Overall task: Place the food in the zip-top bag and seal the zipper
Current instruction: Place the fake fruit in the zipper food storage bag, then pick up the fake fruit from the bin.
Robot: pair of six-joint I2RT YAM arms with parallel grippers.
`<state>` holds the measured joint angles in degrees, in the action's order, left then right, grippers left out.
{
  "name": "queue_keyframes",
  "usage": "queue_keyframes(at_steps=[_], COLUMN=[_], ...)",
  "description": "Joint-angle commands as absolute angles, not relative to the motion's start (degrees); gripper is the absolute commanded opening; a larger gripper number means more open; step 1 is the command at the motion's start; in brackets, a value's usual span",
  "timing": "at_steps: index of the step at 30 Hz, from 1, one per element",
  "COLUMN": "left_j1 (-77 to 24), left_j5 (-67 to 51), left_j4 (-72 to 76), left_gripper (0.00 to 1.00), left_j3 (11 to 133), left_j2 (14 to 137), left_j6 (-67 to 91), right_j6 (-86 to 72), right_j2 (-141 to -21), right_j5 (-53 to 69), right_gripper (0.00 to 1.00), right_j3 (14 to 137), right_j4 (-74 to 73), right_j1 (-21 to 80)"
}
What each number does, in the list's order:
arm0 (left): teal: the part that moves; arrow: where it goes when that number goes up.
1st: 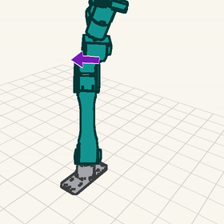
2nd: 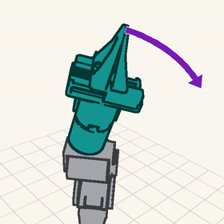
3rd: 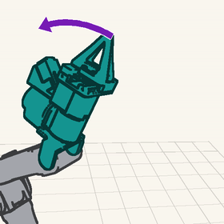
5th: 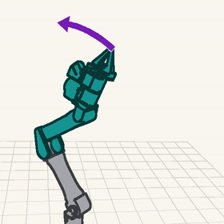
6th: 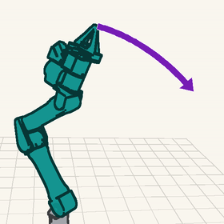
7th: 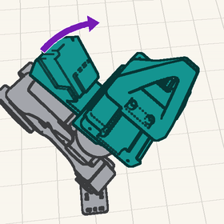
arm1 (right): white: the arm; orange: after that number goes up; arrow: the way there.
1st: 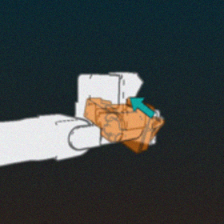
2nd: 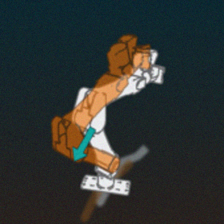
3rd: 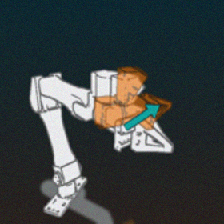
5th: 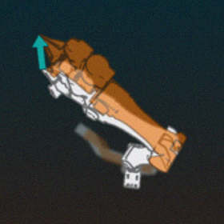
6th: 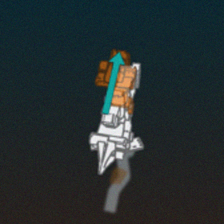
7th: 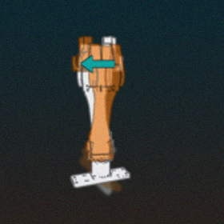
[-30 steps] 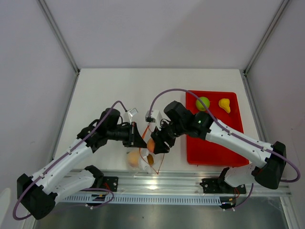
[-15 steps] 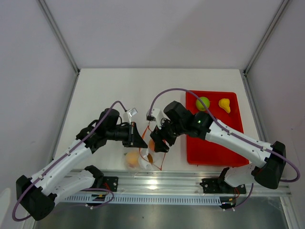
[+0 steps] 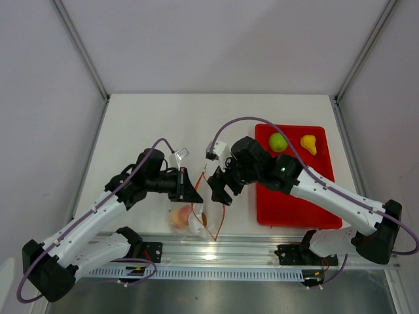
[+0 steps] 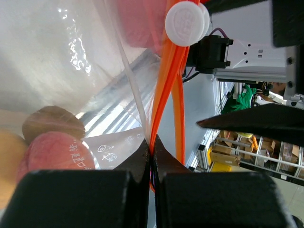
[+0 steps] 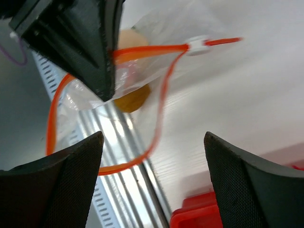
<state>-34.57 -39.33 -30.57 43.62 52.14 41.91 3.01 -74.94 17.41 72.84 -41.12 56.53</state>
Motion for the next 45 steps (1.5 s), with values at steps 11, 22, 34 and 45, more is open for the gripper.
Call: queue_keyframes(at_steps=[11, 22, 34, 45], left_j1=[-34.80, -34.72, -34.80, -34.72], left_j5=[-41.57, -42.71, -43.95, -44.21], left_j4=[-26.90, -24.79, -24.35, -22.94], left_gripper=[0.00, 0.01, 0.01, 0.01], left_j3=[42.72, 41.13, 39.81, 38.41], left_j2=[52.29, 51.94, 50.36, 49.04], left_j6=[41.22, 42.36, 42.71, 44.12], right_j6=[-3.16, -15.03, -6.95, -0.26], right_j2=[-61.00, -66.44, -82.95, -100.62], right_j5=[-31.53, -40.95, -44.23, -38.24], right_gripper=[0.99, 0.99, 0.99, 0.98], right_j3=[63.22, 63.54, 64.77, 69.34], right_j4=[-18.82, -23.91, -19.78, -10.90], right_j1=[53.98, 35.70, 18.39, 11.26])
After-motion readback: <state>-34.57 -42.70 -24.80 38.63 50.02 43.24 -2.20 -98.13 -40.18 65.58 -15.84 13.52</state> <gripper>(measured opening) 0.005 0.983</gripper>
